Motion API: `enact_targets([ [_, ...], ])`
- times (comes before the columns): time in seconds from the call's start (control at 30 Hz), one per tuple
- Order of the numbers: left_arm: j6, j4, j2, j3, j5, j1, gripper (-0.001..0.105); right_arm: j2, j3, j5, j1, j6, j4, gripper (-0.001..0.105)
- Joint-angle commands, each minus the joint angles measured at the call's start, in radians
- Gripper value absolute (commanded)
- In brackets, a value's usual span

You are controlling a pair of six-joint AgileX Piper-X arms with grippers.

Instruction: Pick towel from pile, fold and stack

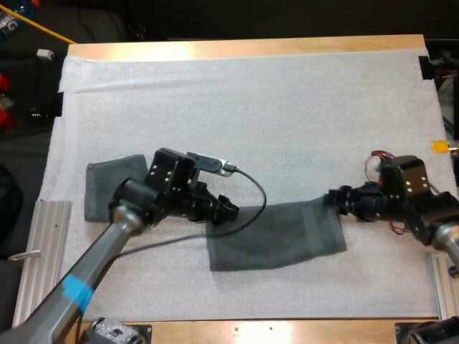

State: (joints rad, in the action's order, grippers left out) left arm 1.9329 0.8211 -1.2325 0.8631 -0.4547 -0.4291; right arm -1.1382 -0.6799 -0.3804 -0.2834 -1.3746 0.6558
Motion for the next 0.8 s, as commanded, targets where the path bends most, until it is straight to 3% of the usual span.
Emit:
enact_targets([
  [0.0, -0.001, 0.022, 0.036, 0.006, -0.007, -0.001, 0.057, 0.037, -0.004, 0.031, 0.0, -0.055, 0.055, 0.05],
  [0.3, 0.023, 0.117, 0.267, 0.006, -0.007, -0.001, 0.057, 0.208, -0.004, 0.182, 0.0, -0.199, 0.306, 0.05],
  [0.63, 0.07, 0.251, 0.466, 0.006, -0.007, -0.001, 0.057, 0.282, -0.004, 0.227, 0.0, -0.192, 0.335, 0.051],
  [0.77, 0.089, 0.305, 0.5, 0.006, -0.029, -0.001, 0.057, 0.251, -0.004, 0.25, 0.0, -0.196, 0.304, 0.063],
])
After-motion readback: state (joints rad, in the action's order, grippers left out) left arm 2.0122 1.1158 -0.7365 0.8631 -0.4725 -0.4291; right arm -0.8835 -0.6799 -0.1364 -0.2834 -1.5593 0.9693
